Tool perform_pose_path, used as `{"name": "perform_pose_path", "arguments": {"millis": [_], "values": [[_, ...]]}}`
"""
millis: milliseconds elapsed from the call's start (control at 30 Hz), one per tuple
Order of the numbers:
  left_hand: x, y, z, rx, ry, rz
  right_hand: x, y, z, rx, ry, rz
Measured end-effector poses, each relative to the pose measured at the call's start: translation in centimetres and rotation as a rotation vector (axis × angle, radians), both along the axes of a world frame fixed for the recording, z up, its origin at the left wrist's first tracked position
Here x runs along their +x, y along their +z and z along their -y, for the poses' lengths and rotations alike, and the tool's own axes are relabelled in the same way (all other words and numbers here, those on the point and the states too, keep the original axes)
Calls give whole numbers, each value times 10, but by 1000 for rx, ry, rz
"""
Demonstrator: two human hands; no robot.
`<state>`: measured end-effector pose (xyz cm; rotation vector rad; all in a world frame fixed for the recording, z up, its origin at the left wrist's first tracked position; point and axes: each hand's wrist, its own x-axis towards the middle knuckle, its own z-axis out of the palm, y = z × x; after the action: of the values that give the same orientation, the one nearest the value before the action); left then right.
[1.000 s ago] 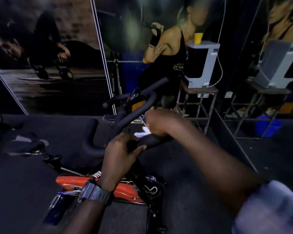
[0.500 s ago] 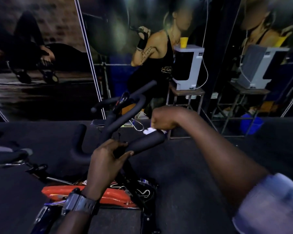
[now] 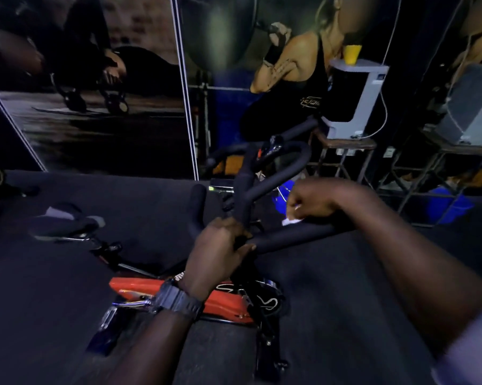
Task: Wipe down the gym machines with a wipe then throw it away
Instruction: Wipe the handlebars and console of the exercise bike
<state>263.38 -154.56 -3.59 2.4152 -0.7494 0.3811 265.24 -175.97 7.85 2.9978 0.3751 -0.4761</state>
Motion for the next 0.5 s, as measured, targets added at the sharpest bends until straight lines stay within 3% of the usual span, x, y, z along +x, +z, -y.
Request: {"name": "perform_pose_path", "arguments": {"millis": [133, 300, 433, 500], "values": [[15, -3, -25, -7, -105, -16, 11, -36, -78, 163, 9, 43], [35, -6, -44, 22, -201, 27, -9, -33, -55, 166, -147, 135], [39, -11, -50, 31, -281, 68, -21, -67, -89, -19, -221, 365], [41, -13, -53, 29, -304, 62, -35, -94, -108, -15, -225, 536]]}}
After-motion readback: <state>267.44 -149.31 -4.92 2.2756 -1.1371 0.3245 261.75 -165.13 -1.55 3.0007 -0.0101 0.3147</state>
